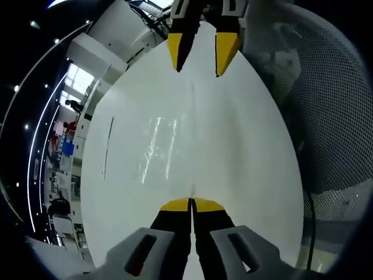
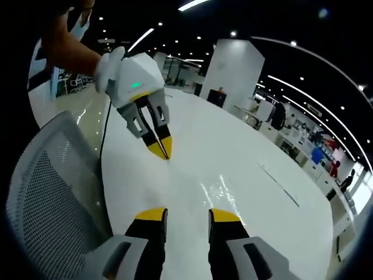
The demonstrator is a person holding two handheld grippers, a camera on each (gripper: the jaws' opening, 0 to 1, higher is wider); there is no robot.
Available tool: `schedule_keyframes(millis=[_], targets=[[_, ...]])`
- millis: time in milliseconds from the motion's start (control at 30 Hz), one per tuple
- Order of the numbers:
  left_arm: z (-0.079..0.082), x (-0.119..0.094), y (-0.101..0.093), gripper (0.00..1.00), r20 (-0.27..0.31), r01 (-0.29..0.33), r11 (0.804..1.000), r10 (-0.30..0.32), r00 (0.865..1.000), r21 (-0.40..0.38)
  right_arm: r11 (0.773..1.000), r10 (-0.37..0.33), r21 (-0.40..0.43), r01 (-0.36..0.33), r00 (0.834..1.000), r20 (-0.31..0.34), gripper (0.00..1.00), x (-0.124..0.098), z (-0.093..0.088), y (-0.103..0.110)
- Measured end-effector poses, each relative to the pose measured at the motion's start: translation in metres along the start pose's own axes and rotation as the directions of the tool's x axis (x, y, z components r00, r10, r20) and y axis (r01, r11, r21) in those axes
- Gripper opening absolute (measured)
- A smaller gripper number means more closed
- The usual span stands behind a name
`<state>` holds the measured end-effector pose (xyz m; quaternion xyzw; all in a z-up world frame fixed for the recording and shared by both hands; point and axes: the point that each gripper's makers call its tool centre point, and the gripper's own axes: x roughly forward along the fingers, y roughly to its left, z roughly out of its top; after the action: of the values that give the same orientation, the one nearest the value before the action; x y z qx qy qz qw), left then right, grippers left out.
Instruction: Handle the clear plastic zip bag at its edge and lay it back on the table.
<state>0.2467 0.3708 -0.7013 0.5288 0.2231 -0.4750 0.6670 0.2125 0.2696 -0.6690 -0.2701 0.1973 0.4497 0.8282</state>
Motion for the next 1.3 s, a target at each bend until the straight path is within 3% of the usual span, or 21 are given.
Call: schedule_keyframes(millis=[500,900,1300], targets=[[0.024,-0.012,-0.010,0.00,0.036,0.019,1.000,-0.018,0.999,-0.005,0.993,0.053,-0.103,-0.055,0.998,-0.018,0.14,0.016,0.003,0.012],[0.039,-0.023,-0.016,0.00,0.090,0.024,0.999,-0.021,0.996,-0.031,0.983,0.090,-0.158,-0.095,0.995,-0.035,0.00,0.017,0.000,0.020],[0.040,-0.025,-0.013,0.00,0.131,0.013,1.000,-0.011,0.991,-0.020,0.960,0.136,-0.238,-0.145,0.989,-0.053,0.00,0.018,-0.003,0.028]])
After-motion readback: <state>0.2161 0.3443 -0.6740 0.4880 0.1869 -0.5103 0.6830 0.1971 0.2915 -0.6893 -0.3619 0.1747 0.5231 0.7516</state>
